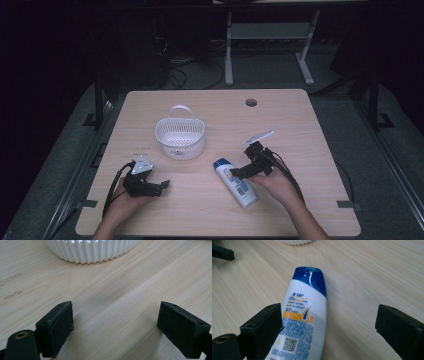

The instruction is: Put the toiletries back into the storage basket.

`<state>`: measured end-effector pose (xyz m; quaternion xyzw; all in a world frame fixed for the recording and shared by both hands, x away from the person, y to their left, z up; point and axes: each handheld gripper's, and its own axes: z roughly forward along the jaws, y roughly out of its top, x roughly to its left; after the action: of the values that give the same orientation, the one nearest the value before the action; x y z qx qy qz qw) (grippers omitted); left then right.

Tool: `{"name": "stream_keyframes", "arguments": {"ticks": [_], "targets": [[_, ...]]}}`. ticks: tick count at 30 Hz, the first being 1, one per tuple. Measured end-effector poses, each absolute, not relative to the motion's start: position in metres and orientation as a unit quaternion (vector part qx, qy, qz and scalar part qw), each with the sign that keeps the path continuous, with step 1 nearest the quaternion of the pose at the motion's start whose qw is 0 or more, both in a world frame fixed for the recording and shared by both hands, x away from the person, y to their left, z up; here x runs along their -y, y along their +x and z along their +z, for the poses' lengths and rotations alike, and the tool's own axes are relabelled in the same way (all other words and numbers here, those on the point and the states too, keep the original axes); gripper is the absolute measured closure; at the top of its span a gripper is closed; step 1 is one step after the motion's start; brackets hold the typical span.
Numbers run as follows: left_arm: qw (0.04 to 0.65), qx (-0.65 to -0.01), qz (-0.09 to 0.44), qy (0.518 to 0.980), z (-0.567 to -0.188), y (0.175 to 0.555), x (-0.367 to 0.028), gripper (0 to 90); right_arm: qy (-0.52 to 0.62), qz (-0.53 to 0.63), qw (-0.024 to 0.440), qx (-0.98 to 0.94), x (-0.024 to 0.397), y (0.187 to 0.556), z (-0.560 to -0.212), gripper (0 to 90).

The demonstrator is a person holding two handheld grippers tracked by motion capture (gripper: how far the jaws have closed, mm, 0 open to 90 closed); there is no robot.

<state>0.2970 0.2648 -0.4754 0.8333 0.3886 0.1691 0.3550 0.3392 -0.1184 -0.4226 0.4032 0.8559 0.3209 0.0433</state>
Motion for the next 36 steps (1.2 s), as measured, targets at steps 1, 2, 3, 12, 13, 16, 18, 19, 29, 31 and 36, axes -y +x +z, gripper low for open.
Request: {"name": "stream_keyframes", "arguments": {"ticks": [1,2,3,12,13,16,18,19,29,31,36], "targets": [[0.354,-0.388,0.17,0.834,-0.475,0.297,-0.265,13.0,0.403,0.32,0.042,-0.856,0.117,0.34,-0.422,7.0],[0.355,-0.388,0.17,0.834,-0.475,0.297,-0.265,13.0,0.402,0.317,0.041,-0.858,0.114,0.341,-0.421,7.0],[0.354,-0.388,0.17,0.834,-0.475,0.297,-0.265,13.0,0.401,0.315,0.041,-0.859,0.112,0.341,-0.421,7.0],[0.355,-0.39,0.169,0.833,-0.475,0.297,-0.264,13.0,0.393,0.305,0.033,-0.867,0.093,0.346,-0.428,12.8],[0.355,-0.39,0.169,0.833,-0.475,0.297,-0.264,13.0,0.393,0.304,0.033,-0.867,0.092,0.347,-0.429,12.8],[0.355,-0.39,0.169,0.833,-0.475,0.297,-0.264,13.0,0.393,0.302,0.03,-0.868,0.087,0.348,-0.432,13.2],[0.355,-0.39,0.169,0.833,-0.475,0.297,-0.264,13.0,0.394,0.299,0.028,-0.869,0.083,0.349,-0.434,13.7],[0.354,-0.39,0.169,0.833,-0.475,0.297,-0.264,13.0,0.395,0.297,0.028,-0.869,0.081,0.349,-0.435,13.7],[0.355,-0.391,0.169,0.832,-0.475,0.297,-0.264,13.0,0.397,0.275,0.023,-0.875,0.071,0.352,-0.446,14.5],[0.355,-0.391,0.169,0.832,-0.475,0.297,-0.264,13.0,0.397,0.271,0.024,-0.877,0.07,0.353,-0.447,14.8],[0.354,-0.39,0.169,0.833,-0.475,0.297,-0.263,13.0,0.393,0.262,0.027,-0.881,0.066,0.352,-0.45,18.4]]}}
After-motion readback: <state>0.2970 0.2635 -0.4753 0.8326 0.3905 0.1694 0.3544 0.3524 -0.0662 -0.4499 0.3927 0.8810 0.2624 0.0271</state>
